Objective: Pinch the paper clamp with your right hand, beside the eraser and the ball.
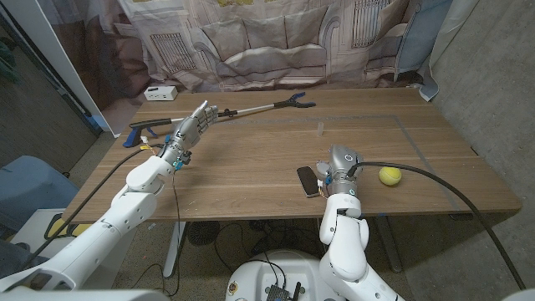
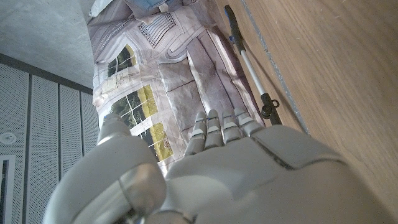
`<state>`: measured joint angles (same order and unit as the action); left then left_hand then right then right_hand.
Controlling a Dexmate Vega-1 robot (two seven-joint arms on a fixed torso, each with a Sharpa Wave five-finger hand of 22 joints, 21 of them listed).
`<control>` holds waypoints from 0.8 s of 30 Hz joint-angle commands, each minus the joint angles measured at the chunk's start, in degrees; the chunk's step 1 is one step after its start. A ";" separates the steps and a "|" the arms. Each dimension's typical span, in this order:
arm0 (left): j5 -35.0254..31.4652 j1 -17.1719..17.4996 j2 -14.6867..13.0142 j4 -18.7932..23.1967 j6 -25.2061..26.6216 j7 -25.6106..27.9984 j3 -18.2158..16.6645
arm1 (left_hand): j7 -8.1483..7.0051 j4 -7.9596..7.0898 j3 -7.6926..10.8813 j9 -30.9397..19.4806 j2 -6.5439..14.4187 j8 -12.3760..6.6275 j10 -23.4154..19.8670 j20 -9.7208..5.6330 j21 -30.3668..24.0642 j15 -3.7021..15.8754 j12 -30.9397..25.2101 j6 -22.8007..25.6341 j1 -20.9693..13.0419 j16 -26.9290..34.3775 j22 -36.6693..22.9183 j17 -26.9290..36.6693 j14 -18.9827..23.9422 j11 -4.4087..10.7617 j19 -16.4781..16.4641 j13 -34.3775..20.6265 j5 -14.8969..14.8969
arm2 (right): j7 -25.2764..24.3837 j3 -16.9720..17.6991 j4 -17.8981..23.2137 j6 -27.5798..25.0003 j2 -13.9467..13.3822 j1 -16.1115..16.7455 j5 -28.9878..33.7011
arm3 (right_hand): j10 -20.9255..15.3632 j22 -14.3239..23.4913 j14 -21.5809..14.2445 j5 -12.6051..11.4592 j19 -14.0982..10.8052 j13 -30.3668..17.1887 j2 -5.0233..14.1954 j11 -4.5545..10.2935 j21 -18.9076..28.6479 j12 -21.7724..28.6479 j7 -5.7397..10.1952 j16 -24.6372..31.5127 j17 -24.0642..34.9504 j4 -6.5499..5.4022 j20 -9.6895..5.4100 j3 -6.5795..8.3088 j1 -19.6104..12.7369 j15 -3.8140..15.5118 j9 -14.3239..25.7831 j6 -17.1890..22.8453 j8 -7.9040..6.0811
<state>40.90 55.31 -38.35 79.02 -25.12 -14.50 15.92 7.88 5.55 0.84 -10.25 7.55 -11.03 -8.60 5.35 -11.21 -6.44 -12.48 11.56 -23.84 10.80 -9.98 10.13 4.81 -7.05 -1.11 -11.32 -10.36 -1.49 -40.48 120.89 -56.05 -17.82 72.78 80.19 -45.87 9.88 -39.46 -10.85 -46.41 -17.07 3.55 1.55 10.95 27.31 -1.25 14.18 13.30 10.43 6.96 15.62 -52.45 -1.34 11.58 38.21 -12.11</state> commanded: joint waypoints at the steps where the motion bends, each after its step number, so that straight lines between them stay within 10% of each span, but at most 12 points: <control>1: -0.21 0.09 0.10 0.59 0.15 0.74 -0.09 | 0.37 -0.01 0.40 -0.16 0.33 0.11 -0.19 0.42 -0.01 -0.17 0.02 0.61 -0.69 -0.08 -0.27 0.17 0.05 0.25 -0.09 -0.21 0.02 | -6.91 -0.97 1.17 -1.55 -2.07 -0.90 -6.57 | -3.34 0.00 1.35 0.23 1.39 -0.40 -0.17 3.36 -0.49 0.59 0.06 -0.60 0.02 -0.20 0.45 0.30 -1.61 -0.40 0.27 0.85 -0.11; 24: -0.21 -0.13 -0.12 0.55 0.26 1.08 -0.46 | 0.34 0.12 0.70 -0.17 0.41 0.10 -0.21 0.40 -0.05 -0.19 0.03 0.70 -0.84 -0.06 -0.27 0.17 0.08 0.29 -0.13 -0.22 0.06 | -14.79 -2.60 3.00 -3.44 -5.98 -3.88 -18.69 | -4.65 -0.14 -7.04 0.24 1.80 -10.32 -0.45 8.22 0.07 10.07 2.02 3.82 3.29 -0.92 1.69 -0.73 -5.59 4.81 3.44 7.66 -2.39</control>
<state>40.56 55.36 -38.36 79.79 -24.96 -13.40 15.63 7.77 5.53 1.29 -10.25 7.93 -11.03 -8.60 5.35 -11.21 -6.44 -12.49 11.67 -24.22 10.80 -9.98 10.14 4.81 -7.05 -1.11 -11.32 -10.36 -13.35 -42.03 123.34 -58.37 -22.00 70.50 66.42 -44.52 9.58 -45.28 -10.35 -44.41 -20.55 1.90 2.89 10.57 36.32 0.72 17.19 15.81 9.39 8.42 15.02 -55.61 2.99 14.59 45.05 -14.21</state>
